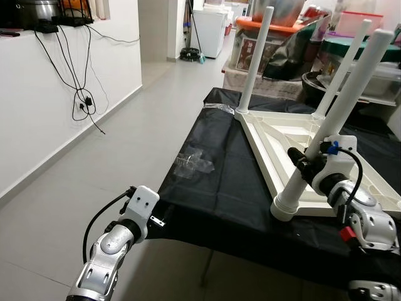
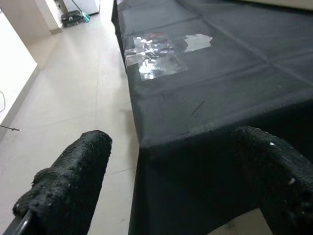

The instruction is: Building children table

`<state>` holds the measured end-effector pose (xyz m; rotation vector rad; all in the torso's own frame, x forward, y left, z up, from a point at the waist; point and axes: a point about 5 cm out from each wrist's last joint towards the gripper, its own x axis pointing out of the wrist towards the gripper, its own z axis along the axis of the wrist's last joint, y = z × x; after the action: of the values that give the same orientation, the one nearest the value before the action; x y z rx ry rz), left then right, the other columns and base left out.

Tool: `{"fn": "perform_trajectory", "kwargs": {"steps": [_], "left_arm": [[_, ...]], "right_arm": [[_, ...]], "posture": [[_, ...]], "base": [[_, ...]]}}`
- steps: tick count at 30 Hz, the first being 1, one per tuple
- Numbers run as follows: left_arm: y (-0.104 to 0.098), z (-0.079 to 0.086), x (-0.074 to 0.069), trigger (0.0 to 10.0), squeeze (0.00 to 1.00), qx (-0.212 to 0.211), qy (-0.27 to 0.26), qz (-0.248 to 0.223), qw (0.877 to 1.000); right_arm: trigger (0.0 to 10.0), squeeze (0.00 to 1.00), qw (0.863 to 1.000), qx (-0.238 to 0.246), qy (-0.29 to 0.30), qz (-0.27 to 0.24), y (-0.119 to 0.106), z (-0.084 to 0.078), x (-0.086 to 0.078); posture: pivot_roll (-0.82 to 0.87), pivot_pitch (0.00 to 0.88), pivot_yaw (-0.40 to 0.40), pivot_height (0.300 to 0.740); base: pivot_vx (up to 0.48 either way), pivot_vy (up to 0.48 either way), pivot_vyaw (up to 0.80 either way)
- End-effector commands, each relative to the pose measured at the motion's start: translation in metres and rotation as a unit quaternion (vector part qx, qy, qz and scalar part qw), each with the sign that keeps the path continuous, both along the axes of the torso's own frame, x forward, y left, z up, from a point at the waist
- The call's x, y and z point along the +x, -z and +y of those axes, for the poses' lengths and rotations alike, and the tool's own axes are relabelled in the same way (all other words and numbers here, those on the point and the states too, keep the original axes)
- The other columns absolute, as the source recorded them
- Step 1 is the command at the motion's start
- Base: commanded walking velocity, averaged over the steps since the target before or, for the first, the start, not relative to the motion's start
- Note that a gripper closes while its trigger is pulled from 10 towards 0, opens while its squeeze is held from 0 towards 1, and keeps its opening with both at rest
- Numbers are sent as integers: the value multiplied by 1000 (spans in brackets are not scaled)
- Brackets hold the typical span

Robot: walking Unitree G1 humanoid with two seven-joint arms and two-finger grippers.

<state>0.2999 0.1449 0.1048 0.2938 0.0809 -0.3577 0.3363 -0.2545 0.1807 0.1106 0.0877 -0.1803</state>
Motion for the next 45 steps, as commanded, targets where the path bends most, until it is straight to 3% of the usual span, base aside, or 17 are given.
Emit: {"fn": "perform_trajectory", "kwargs": {"steps": [1, 7, 8, 11, 12, 15, 16, 23, 26, 27, 29, 35, 39, 40, 42, 43, 45], "left_arm": [[1, 0, -2, 10000, 0, -2, 3, 1, 1000], [-1, -1, -1, 10000, 0, -2, 3, 1, 1000], [-1, -2, 0, 10000, 0, 0, 6, 1, 1000], [0, -2, 0, 10000, 0, 1, 7, 2, 1000], [0, -2, 0, 10000, 0, 2, 7, 3, 1000], [1, -3, 1, 10000, 0, 2, 7, 3, 1000], [1, -3, 1, 10000, 0, 2, 7, 3, 1000], [2, -4, 1, 10000, 0, 0, 9, 4, 1000], [1, -4, 1, 10000, 0, -1, 9, 2, 1000], [1, -3, 0, 10000, 0, -1, 9, 2, 1000], [1, -3, 0, 10000, 0, 0, 8, 2, 1000], [2, -3, -1, 10000, 0, 1, 9, 2, 1000], [1, -4, 0, 10000, 0, 2, 12, 2, 1000], [1, -4, 0, 10000, 0, 3, 14, 2, 1000], [1, -4, 1, 10000, 0, 4, 15, 2, 1000], [0, -4, 1, 10000, 0, 4, 15, 2, 1000], [0, -4, 2, 10000, 0, 4, 16, 1, 1000]], "right_arm": [[0, 0, 995, 9, 58, 83, 35, -14, -10], [0, 0, 971, 68, 198, 112, 53, 34, -40], [10000, 0, 980, 61, 156, 111, 48, 45, -36], [10000, 0, 983, 52, 142, 102, 44, 48, -33], [10000, 1000, 988, 37, 130, 75, 37, 44, -31], [10000, 851, 996, 28, 79, 39, 22, 22, -18], [10000, 0, 998, 46, 44, 30, 18, 21, -14], [10000, 0, 991, 22, -130, -5, 10, 12, -13], [5255, 0, 986, -1, -166, 2, 8, 0, -16], [745, 0, 987, -6, -163, 0, 6, -5, -14], [0, 0, 991, -11, -133, 11, 9, -11, -12], [0, 0, 964, 4, 253, 79, 39, -45, -32], [0, 0, 966, 35, 233, 107, 58, 18, -47], [4863, 0, 975, 47, 182, 121, 62, 45, -47], [4863, 0, 979, 54, 149, 130, 63, 60, -47], [10000, 0, 984, 55, 115, 123, 60, 71, -46], [10000, 0, 988, 47, 96, 108, 55, 70, -42]], "posture": [[106, 0, -115, 740], [106, 0, -101, 740], [97, 0, -97, 740], [97, 0, -97, 740], [97, 0, -97, 740], [92, 0, -103, 740], [90, 0, -103, 740], [93, 0, -106, 740], [98, 0, -110, 740], [97, 0, -110, 740], [98, 0, -108, 740], [105, 0, -104, 740], [101, 0, -93, 740], [101, 0, -93, 740], [100, 0, -92, 740], [100, 0, -92, 740], [99, 0, -93, 740]], "base": [[0, 0, 0], [0, 0, 0], [0, 0, 0], [0, 0, 0], [0, 0, 0], [0, 0, 0], [0, 0, 0], [0, 0, 0], [0, 0, 0], [0, 0, 0], [0, 0, 0], [0, 0, 0], [0, 0, 0], [0, 0, 0], [0, 0, 0], [0, 0, 0], [0, 0, 0]]}}
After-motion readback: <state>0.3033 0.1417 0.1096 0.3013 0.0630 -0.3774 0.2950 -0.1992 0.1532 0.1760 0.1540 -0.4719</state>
